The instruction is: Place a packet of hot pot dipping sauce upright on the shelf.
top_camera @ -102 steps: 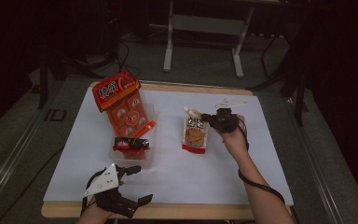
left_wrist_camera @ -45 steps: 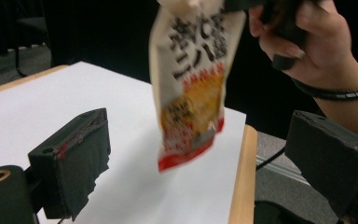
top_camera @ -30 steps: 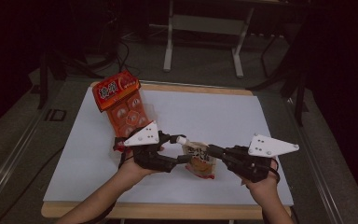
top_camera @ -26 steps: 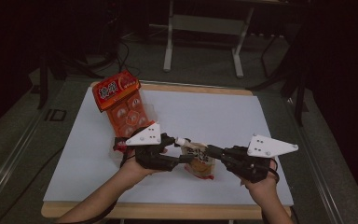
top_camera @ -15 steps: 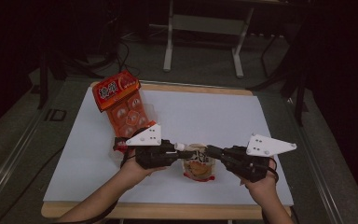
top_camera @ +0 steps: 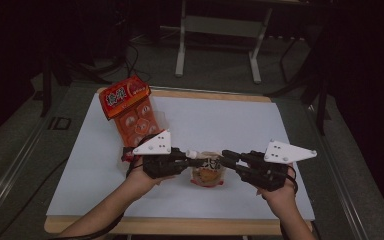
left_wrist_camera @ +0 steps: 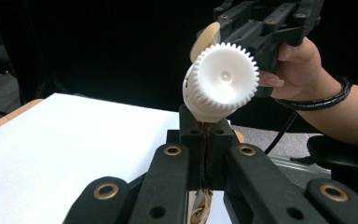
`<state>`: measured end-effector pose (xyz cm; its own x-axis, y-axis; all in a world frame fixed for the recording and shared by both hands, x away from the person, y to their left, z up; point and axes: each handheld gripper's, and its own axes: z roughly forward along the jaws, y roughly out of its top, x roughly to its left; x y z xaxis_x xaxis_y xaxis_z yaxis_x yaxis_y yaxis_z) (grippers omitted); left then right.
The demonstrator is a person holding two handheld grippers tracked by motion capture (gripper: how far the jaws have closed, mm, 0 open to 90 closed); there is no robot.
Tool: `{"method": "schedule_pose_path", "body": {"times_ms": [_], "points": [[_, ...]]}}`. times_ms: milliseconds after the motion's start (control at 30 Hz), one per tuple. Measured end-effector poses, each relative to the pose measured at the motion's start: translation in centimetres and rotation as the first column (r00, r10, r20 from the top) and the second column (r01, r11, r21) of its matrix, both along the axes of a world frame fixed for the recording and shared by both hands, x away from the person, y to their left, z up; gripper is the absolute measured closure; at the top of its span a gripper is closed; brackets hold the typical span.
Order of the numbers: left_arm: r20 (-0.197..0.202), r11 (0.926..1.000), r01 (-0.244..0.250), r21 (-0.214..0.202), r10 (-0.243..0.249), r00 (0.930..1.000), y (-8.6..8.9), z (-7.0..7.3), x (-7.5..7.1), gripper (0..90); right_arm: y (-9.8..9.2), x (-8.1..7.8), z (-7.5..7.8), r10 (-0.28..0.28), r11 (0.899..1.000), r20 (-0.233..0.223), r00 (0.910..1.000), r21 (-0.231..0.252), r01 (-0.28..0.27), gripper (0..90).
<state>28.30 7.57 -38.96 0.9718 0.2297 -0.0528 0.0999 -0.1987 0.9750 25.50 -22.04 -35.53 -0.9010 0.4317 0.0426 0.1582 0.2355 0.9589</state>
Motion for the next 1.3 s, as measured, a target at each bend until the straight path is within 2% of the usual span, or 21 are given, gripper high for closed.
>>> {"method": "schedule_pose_path", "body": {"times_ms": [200,300,367,467,600,633,767,800,833,933,967,1300], "points": [[0.006,0.9985,-0.043,-0.033,0.043,0.999,1.3,0.8,0.6,89.2,-0.5,0.2,-0.2,-0.031,1.0,-0.004,0.9995,-0.005,0.031,53.3],[0.019,0.997,-0.066,-0.041,0.067,0.9976,2.0,1.4,1.0,89.2,-0.6,0.2,-0.7,-0.061,0.998,0.005,0.9981,-0.024,0.061,44.3],[0.035,0.9964,-0.079,-0.033,0.08,0.9962,2.5,1.7,1.3,89.2,-0.6,0.3,-1.2,-0.077,0.997,-0.005,0.9971,-0.025,0.076,39.2],[0.038,0.993,-0.11,-0.043,0.111,0.9931,3.2,2.1,1.5,89.2,-0.6,0.5,-1.8,-0.106,0.994,-0.007,0.9944,-0.036,0.106,29.9],[0.062,0.9904,-0.128,-0.053,0.131,0.9894,4.2,2.4,1.9,89.2,-0.7,0.8,-2.5,-0.111,0.994,-0.025,0.9934,-0.023,0.111,16.0],[0.067,0.9892,-0.135,-0.056,0.139,0.988,4.5,2.5,2.1,89.2,-0.8,0.9,-2.8,-0.096,0.995,-0.029,0.995,-0.021,0.095,13.3],[0.091,0.9892,-0.134,-0.059,0.139,0.986,5.9,2.8,2.8,89.2,-1.1,0.9,-3.3,-0.088,0.996,-0.046,0.9951,-0.011,0.087,12.5],[0.103,0.9874,-0.146,-0.06,0.152,0.9831,6.3,2.9,3.0,89.2,-1.3,0.9,-3.4,-0.086,0.996,-0.052,0.9949,-0.005,0.086,13.3],[0.096,0.9877,-0.143,-0.063,0.149,0.9842,6.8,2.9,3.2,89.1,-1.4,0.9,-3.5,-0.079,0.997,-0.057,0.9953,0.005,0.079,13.4],[0.095,0.9851,-0.162,-0.057,0.167,0.9813,8.0,3.2,3.8,89.2,-1.8,0.9,-3.6,-0.085,0.996,-0.054,0.9949,0.014,0.086,13.5],[0.102,0.9825,-0.179,-0.054,0.183,0.9778,8.4,3.2,4.0,89.2,-1.9,0.9,-3.6,-0.083,0.996,-0.056,0.995,0.014,0.084,13.5],[0.106,0.9759,-0.212,-0.054,0.216,0.9706,11.2,2.6,5.1,89.1,-2.0,1.0,-4.5,-0.066,0.998,-0.073,0.9951,-0.005,0.066,13.8]]}}
